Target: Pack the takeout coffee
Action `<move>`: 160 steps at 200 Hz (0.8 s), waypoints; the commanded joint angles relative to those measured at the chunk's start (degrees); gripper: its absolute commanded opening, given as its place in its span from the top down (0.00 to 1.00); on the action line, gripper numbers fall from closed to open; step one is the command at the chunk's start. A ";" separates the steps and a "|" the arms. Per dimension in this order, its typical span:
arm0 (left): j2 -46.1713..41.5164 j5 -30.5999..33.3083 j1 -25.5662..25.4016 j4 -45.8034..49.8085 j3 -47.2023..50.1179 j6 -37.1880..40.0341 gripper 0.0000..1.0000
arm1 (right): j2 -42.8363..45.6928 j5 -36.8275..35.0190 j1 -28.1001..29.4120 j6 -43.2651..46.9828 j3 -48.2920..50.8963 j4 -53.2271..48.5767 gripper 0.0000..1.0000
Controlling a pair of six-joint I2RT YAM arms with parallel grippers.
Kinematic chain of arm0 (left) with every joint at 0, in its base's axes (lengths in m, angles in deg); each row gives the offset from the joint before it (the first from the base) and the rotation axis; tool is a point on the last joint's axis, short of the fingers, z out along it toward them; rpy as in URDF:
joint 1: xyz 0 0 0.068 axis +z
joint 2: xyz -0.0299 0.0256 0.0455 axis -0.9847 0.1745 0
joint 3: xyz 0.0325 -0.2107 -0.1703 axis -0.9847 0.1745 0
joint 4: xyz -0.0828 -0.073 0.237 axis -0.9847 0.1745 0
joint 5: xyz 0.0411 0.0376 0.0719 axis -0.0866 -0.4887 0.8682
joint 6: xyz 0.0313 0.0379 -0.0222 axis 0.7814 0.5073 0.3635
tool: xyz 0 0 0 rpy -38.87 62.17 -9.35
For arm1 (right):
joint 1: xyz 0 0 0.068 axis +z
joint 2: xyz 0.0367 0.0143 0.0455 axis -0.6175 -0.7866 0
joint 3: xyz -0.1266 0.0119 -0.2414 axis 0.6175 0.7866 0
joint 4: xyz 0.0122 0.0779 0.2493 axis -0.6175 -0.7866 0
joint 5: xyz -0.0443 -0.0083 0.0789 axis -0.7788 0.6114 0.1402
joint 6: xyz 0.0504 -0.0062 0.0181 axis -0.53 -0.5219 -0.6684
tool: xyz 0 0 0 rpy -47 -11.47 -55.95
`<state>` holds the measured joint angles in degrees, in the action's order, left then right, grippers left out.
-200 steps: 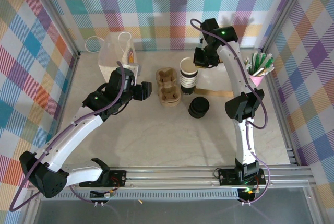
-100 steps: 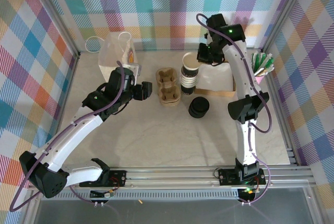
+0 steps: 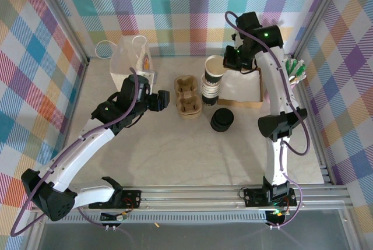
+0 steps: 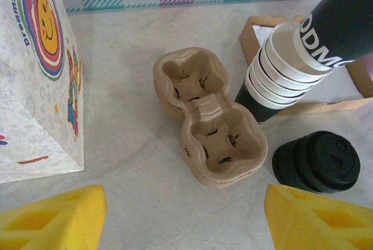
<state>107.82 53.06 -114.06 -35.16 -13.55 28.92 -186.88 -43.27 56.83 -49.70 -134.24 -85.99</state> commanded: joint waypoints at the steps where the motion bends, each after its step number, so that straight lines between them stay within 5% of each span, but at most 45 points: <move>1: -1.22 0.67 -0.52 -0.44 -1.46 -0.13 0.28 | 3.16 2.00 -0.33 -0.43 -1.64 -2.99 1.00; 81: -1.62 0.80 -0.46 1.16 -2.56 -1.01 0.29 | 7.14 3.72 2.14 -0.19 -1.63 -8.77 1.00; 160: -2.47 1.69 -0.48 13.09 -8.33 -4.70 0.30 | 14.20 2.00 12.02 -0.73 8.00 -11.51 1.00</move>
<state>107.36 53.61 -114.06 -28.53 -19.45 26.78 -176.61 -40.89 65.60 -49.72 -130.61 -89.09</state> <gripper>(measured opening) 0.707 0.060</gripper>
